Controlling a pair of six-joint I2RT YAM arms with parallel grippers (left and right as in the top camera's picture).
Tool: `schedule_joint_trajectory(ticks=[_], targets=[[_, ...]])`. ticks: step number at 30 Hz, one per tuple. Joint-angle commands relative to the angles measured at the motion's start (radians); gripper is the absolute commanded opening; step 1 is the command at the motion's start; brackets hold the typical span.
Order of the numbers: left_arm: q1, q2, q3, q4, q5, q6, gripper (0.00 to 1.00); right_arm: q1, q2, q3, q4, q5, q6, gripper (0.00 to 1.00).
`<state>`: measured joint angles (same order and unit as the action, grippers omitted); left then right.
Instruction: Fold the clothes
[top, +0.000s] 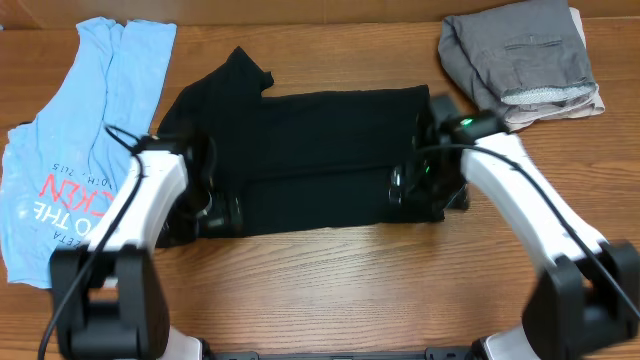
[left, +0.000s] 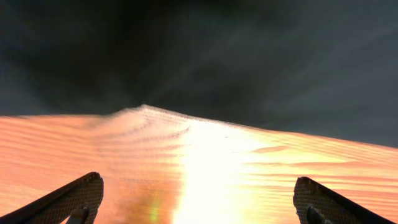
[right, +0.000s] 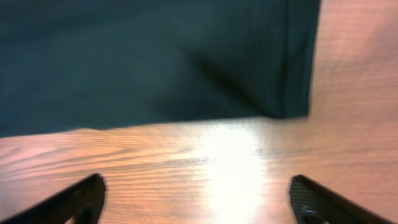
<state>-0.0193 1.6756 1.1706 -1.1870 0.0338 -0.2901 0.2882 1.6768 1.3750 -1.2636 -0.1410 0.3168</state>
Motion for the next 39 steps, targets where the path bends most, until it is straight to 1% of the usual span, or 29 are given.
schedule_joint_trajectory(ticks=[1,3,5,9,10,12,16,17,18,21,22,25,28,32,38,39], targets=[[-0.002,-0.145,0.143,0.000,-0.008,-0.021,1.00,-0.002,-0.058,0.161,-0.004,0.060,-0.064,1.00],[-0.002,-0.186,0.192,0.045,-0.008,-0.020,1.00,-0.002,-0.058,0.191,0.045,0.100,-0.063,1.00],[-0.002,-0.209,0.234,0.130,-0.006,-0.001,1.00,-0.004,-0.056,0.198,0.132,0.124,-0.064,1.00],[-0.002,-0.174,0.309,0.289,0.011,0.089,1.00,-0.021,-0.023,0.198,0.276,0.121,-0.111,1.00],[0.000,-0.129,0.343,0.342,0.011,0.116,1.00,-0.029,-0.001,0.198,0.317,0.120,-0.132,1.00],[0.000,-0.047,0.399,0.399,0.011,0.159,1.00,-0.039,0.026,0.198,0.349,0.120,-0.148,1.00],[0.005,0.186,0.577,0.462,0.008,0.201,1.00,-0.051,0.078,0.198,0.370,0.117,-0.154,1.00],[0.007,0.239,0.622,0.468,0.007,0.202,1.00,-0.051,0.087,0.198,0.369,0.117,-0.154,1.00],[0.014,0.378,0.744,0.476,0.008,0.209,1.00,-0.051,0.100,0.197,0.361,0.117,-0.153,1.00],[0.021,0.575,0.922,0.474,0.012,0.220,1.00,-0.051,0.106,0.197,0.345,0.118,-0.153,1.00],[0.022,0.684,1.024,0.472,0.012,0.235,1.00,-0.051,0.106,0.197,0.334,0.118,-0.153,1.00],[0.021,0.822,1.147,0.476,0.014,0.245,1.00,-0.052,0.106,0.197,0.316,0.123,-0.153,1.00],[0.021,0.916,1.206,0.504,0.023,0.263,1.00,-0.052,0.106,0.197,0.307,0.126,-0.153,1.00],[0.018,0.986,1.210,0.574,0.042,0.280,1.00,-0.052,0.106,0.197,0.311,0.127,-0.141,1.00],[0.014,1.019,1.210,0.636,0.047,0.284,1.00,-0.052,0.106,0.197,0.320,0.133,-0.134,1.00],[0.012,1.024,1.208,0.645,0.051,0.284,0.99,-0.052,0.106,0.197,0.320,0.133,-0.134,1.00]])
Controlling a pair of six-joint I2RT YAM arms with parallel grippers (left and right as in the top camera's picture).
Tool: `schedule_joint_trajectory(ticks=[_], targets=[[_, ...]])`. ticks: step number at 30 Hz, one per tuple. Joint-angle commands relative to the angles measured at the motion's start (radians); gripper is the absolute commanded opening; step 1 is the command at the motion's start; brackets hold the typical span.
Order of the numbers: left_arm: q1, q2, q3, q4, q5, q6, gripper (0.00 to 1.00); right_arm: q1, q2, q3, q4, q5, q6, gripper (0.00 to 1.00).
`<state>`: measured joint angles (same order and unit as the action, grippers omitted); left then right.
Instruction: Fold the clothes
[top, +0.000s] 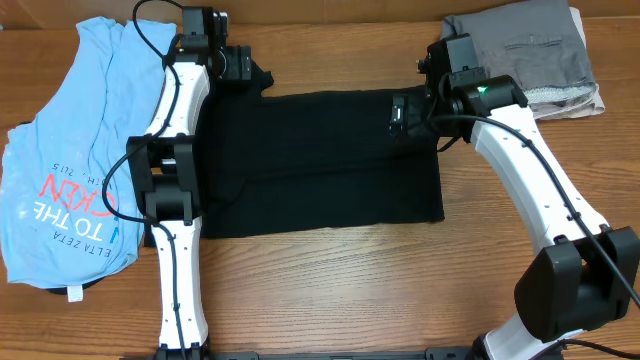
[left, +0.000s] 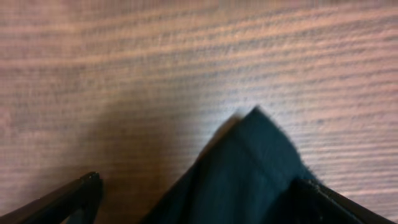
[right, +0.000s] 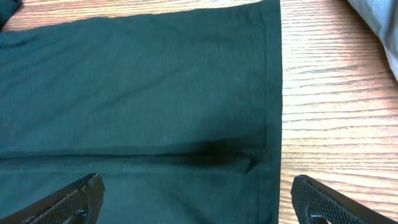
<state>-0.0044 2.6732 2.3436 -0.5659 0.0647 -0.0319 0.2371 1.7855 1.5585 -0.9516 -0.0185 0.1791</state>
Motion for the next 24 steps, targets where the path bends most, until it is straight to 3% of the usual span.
schedule_joint_trajectory(ticks=[1,4,11,18,20,21,24], targets=[[-0.005,0.030,0.035,0.033,0.029,0.026,0.98,-0.001,-0.003,0.014,0.009,0.010,0.004,1.00],[-0.013,0.044,0.035,0.060,0.044,0.029,0.94,-0.001,-0.003,0.014,0.019,0.010,0.004,1.00],[-0.036,0.058,0.033,0.069,0.024,0.029,0.73,-0.001,-0.003,0.014,0.036,0.011,0.004,0.95],[-0.037,0.058,0.034,0.058,0.006,0.029,0.36,-0.001,-0.003,0.014,0.043,0.044,0.008,0.81],[-0.036,0.055,0.037,0.043,0.006,0.029,0.21,-0.001,-0.003,0.014,0.058,0.053,0.007,0.81],[-0.034,0.043,0.038,0.027,0.006,0.029,0.04,-0.001,-0.003,0.014,0.078,0.063,0.007,0.80],[-0.032,-0.002,0.042,-0.010,0.001,0.028,0.04,-0.002,-0.003,0.014,0.118,0.076,0.003,0.74]])
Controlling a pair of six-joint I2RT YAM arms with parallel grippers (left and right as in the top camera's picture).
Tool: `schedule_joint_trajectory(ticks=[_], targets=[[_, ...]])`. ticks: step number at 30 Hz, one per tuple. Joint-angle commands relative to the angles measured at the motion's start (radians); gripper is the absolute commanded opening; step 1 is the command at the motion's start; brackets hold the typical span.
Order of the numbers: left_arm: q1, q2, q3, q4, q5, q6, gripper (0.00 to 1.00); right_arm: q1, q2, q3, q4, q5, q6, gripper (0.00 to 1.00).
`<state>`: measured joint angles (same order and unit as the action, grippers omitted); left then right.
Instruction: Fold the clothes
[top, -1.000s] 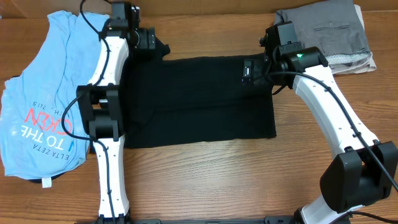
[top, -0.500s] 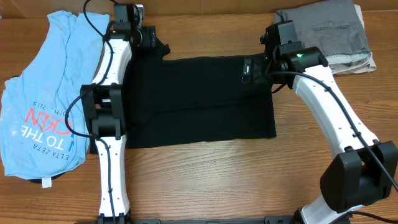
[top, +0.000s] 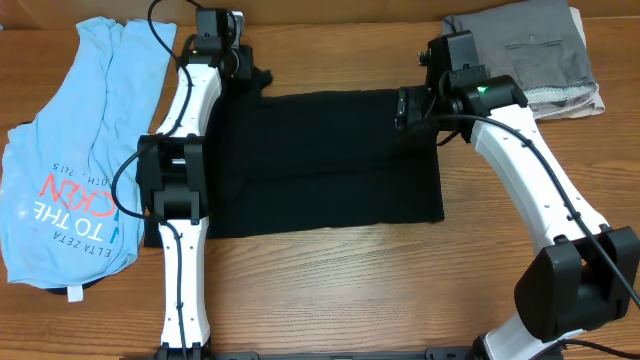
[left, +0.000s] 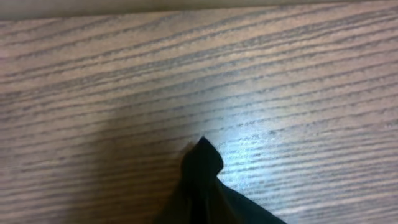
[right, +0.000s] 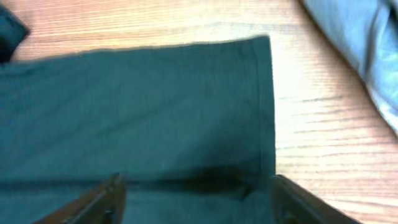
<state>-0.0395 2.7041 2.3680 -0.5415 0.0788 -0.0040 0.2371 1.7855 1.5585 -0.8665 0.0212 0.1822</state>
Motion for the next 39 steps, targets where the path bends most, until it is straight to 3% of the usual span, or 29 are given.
schedule_joint_trajectory(ticks=[1,6,16,19,24,39], targets=[[0.002,-0.052,0.018,-0.046,-0.021,0.000,0.04,-0.003,-0.001,0.014,0.050,0.047,0.000,0.74],[0.002,-0.172,0.018,-0.121,-0.090,-0.026,0.04,-0.013,0.032,0.014,0.139,0.064,-0.012,0.76],[0.002,-0.417,0.018,-0.377,-0.089,-0.026,0.04,-0.072,0.254,0.014,0.367,0.060,-0.031,0.76],[0.001,-0.432,0.018,-0.426,-0.089,-0.026,0.04,-0.084,0.309,0.014,0.420,0.060,-0.030,0.70],[0.001,-0.432,0.017,-0.519,-0.089,-0.026,0.04,-0.092,0.399,0.014,0.516,0.060,-0.030,0.70],[0.000,-0.432,0.017,-0.584,-0.090,-0.026,0.06,-0.097,0.526,0.014,0.659,0.137,0.058,0.66]])
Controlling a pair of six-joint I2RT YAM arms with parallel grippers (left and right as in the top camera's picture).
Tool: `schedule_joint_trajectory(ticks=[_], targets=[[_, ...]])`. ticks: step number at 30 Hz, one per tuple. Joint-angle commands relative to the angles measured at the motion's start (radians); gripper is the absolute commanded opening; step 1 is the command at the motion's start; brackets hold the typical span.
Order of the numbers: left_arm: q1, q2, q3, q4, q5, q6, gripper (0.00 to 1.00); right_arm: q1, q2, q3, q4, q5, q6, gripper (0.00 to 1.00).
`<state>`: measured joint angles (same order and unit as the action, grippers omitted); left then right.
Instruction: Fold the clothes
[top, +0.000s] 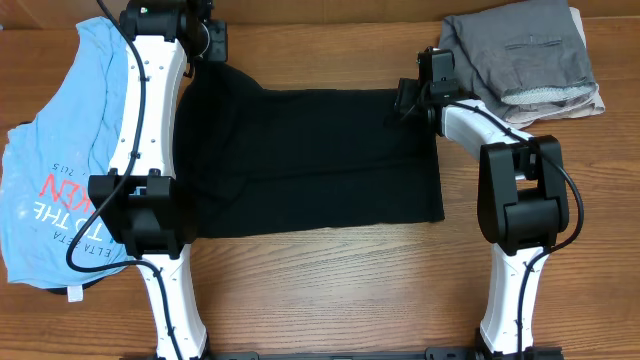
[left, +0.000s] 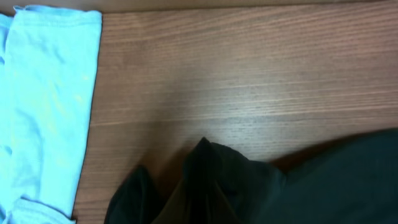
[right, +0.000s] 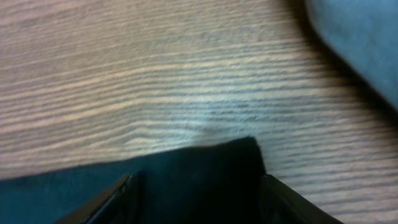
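Observation:
The black shirt (top: 310, 160) lies spread across the middle of the table, with a crease running along it. My left gripper (top: 205, 38) is shut on its sleeve at the far left corner. In the left wrist view the pinched black cloth (left: 205, 180) rises in a bunch and hides the fingers. My right gripper (top: 402, 100) sits low at the shirt's far right corner. Its fingers (right: 123, 190) stand apart on either side of that corner (right: 211, 174), open and not pinching it.
A light blue printed T-shirt (top: 70, 150) lies at the left, close to the held sleeve, and shows in the left wrist view as blue cloth (left: 43, 93). Folded grey trousers (top: 525, 55) sit at the far right, just behind my right gripper.
My left gripper, still shut on the sleeve, is higher and slightly further left, lifting the sleeve. My right gripper has dropped to the shirt's far right corner, fingers closer together.
Both grippers were open at the shirt's near edge, one at each end. Then both were at the far side, the left open at the sleeve tip, the right open over the far right part. The left then shut on the sleeve and now lifts it.

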<state>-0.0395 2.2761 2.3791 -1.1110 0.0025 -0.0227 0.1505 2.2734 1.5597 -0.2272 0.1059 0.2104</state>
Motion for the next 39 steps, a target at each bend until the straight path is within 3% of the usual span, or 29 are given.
schedule_joint_trajectory(ticks=[1,12,16,19,27,39], targets=[[0.000,-0.004,0.006,-0.019,-0.014,-0.007,0.06,-0.010,0.039,0.013,0.032,0.053,0.029,0.65],[0.000,-0.003,0.003,-0.037,-0.040,-0.007,0.06,-0.013,0.044,0.013,0.092,0.062,0.030,0.62],[0.000,-0.003,0.003,-0.038,-0.040,-0.006,0.07,-0.013,0.044,0.013,0.091,0.061,0.030,0.24],[0.000,-0.003,0.003,-0.058,-0.040,-0.006,0.09,-0.013,0.044,0.013,0.083,0.058,0.029,0.04],[0.001,-0.004,0.003,-0.098,-0.111,-0.007,0.04,-0.022,-0.024,0.032,-0.025,0.058,0.029,0.04],[0.001,-0.052,0.005,-0.180,-0.114,-0.007,0.04,-0.042,-0.264,0.105,-0.351,0.014,0.018,0.04]])
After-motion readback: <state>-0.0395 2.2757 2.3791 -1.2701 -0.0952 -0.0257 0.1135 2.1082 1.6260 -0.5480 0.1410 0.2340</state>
